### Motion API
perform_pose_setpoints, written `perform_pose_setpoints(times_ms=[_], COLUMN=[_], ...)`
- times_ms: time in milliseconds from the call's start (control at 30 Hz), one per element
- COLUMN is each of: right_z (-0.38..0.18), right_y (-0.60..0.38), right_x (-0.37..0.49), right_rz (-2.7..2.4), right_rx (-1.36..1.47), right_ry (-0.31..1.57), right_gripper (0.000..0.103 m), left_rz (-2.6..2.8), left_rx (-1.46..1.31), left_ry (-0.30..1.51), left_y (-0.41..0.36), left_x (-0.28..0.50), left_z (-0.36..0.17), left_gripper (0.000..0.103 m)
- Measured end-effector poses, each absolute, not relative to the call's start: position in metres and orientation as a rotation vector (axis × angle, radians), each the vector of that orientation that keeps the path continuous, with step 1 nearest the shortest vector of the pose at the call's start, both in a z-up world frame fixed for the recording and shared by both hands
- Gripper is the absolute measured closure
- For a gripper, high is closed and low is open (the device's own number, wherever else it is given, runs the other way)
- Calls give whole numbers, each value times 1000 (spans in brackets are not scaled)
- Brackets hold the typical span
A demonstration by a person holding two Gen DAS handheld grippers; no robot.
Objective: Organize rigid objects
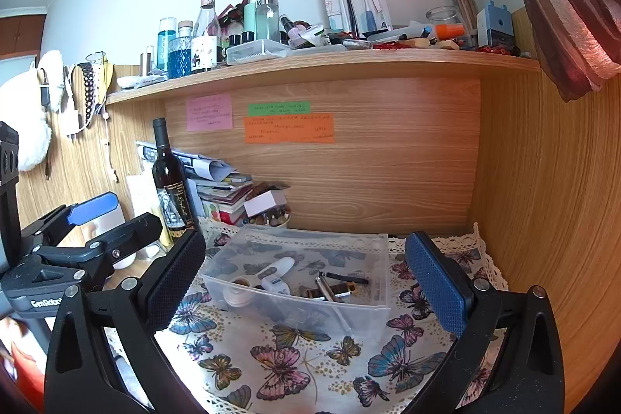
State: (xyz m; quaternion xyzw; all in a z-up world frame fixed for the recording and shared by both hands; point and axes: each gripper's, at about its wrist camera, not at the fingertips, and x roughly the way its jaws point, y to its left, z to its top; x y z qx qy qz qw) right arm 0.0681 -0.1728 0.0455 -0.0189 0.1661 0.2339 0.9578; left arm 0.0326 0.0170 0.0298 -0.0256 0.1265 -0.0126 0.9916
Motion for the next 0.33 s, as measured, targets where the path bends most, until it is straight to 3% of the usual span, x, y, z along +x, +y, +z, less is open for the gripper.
perform_pose_setpoints(times_ms=[333], right_z=[43], right_y=[-174], right_x=[72], right_rz=[482], right_rx=[-42], right_ry=[345], right_gripper=[0], left_rz=[-31], left_rx=[-58], left_ry=[252], left_y=[19], left_x=[34], left_z=[30], left_gripper=[0])
